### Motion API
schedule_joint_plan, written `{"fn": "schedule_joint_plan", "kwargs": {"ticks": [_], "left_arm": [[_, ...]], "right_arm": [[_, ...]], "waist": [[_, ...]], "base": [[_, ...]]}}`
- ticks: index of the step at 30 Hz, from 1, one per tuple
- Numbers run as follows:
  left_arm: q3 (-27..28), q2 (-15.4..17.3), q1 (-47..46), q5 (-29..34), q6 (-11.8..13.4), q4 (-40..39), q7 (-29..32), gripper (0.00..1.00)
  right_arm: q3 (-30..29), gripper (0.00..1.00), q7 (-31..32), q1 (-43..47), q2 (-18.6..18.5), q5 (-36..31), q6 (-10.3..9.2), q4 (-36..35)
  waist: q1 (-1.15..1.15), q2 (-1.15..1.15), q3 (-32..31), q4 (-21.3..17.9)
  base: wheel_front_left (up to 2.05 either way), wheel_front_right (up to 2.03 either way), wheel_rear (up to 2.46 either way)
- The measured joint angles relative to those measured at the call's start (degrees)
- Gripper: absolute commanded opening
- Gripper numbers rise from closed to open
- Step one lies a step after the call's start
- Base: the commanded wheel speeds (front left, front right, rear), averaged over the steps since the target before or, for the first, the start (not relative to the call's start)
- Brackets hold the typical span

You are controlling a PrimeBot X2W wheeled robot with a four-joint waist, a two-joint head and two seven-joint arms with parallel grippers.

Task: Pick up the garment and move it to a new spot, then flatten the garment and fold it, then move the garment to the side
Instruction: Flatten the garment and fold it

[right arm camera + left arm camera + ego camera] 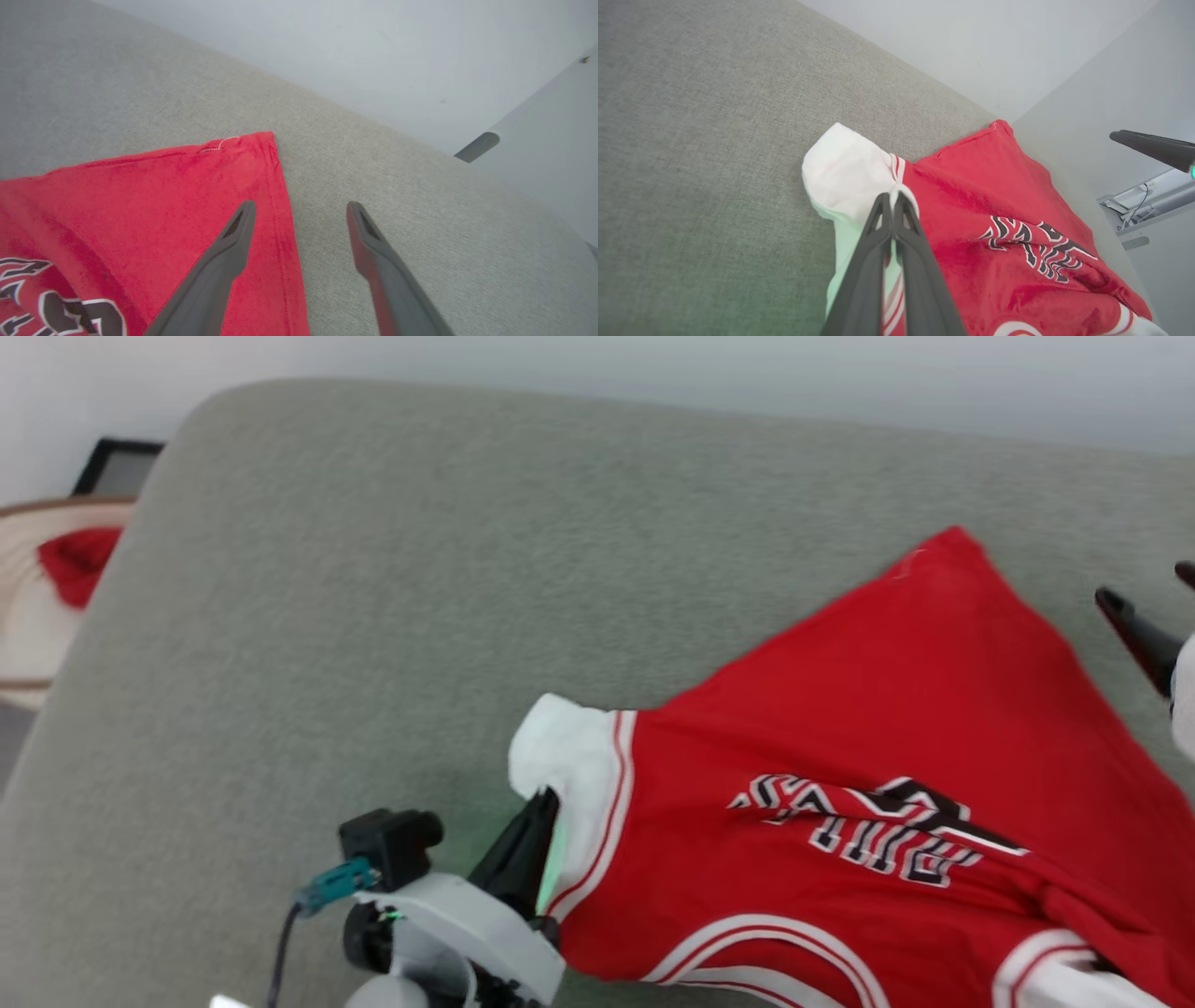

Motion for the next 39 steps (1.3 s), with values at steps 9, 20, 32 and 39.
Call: {"fn": "schedule_joint_plan", "kwargs": {"ticks": [9, 20, 32, 39], "left_arm": [[-2.65, -2.99, -3.46, 0.19, -2.93, 3.79, -1.09, 0.00], [-4.45, -5.67, -6.21, 0.07, -5.31, 7.47, -2.57, 0.00], [-4.81, -6.70, -7.74, -0.92, -6.48, 10.15, -3.78, 0.00], [-4.35, -6.21, -7.81, -1.05, -6.38, 10.91, -4.08, 0.00]], "right_arm": [[13.19, 1.00, 3.54, -15.14, -3.74, 4.10, 0.01, 16.28], [25.03, 1.00, 6.87, -25.64, -5.55, 7.40, 0.00, 28.94], [33.25, 0.00, 11.94, -33.39, -6.12, 12.49, 0.01, 35.40], [33.74, 0.00, 13.30, -35.59, -3.82, 13.86, 0.03, 39.34]], "waist": [[0.00, 0.00, 3.25, 6.01], [0.00, 0.00, 7.81, 11.69], [0.00, 0.00, 10.38, 14.15], [0.00, 0.00, 9.83, 12.99]], "base": [[0.00, 0.00, 0.00], [0.00, 0.00, 0.00], [0.00, 0.00, 0.00], [0.00, 0.00, 0.00]]}}
